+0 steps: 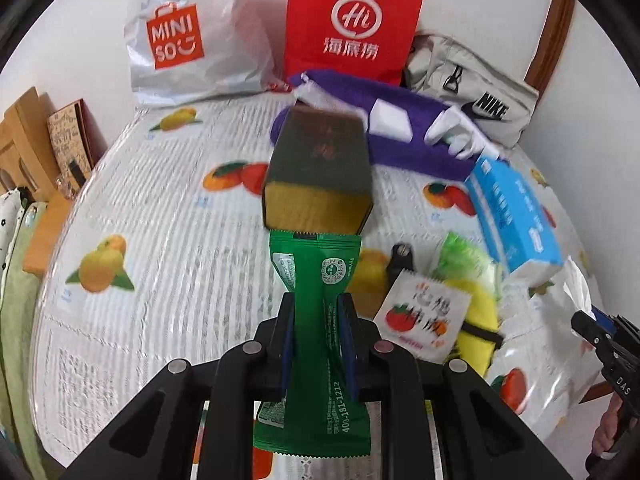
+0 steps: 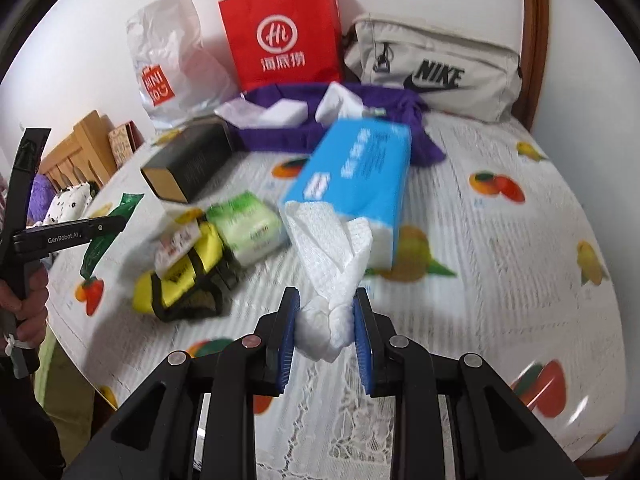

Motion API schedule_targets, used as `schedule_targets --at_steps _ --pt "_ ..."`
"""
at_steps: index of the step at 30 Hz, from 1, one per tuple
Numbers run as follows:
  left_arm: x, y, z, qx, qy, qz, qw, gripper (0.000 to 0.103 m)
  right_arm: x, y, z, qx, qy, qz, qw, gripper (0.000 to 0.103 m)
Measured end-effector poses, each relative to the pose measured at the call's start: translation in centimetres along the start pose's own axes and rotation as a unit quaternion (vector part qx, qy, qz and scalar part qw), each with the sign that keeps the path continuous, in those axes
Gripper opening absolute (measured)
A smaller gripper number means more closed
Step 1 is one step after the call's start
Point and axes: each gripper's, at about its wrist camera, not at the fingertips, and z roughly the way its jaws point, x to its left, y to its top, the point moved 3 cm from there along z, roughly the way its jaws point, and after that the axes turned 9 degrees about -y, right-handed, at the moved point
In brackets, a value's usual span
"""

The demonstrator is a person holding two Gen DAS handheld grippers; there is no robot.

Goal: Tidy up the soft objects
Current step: 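Carry the green packet with the left tool while the right tool carries the sock to the towel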

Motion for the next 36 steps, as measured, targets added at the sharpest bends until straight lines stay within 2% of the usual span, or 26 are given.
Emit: schedule_targets --at_steps 15,28,36 --pt "-1.1 7.2 -1.3 -0.026 -0.01 0.008 0.9996 0.02 -0.6 7.8 -0.3 -0.037 0.014 -0.002 0.999 0.027" --pt "-1.9 14.4 3.6 -0.009 -0.017 0.023 0.9996 0.02 -2.0 16.8 4.2 -0.06 0.007 0.007 0.998 0.027" --pt "-1.6 17.9 7.3 0.008 -0.019 0.019 0.9996 0.02 -3.3 19.9 9.0 -0.04 -0.013 0.003 0.999 0.027"
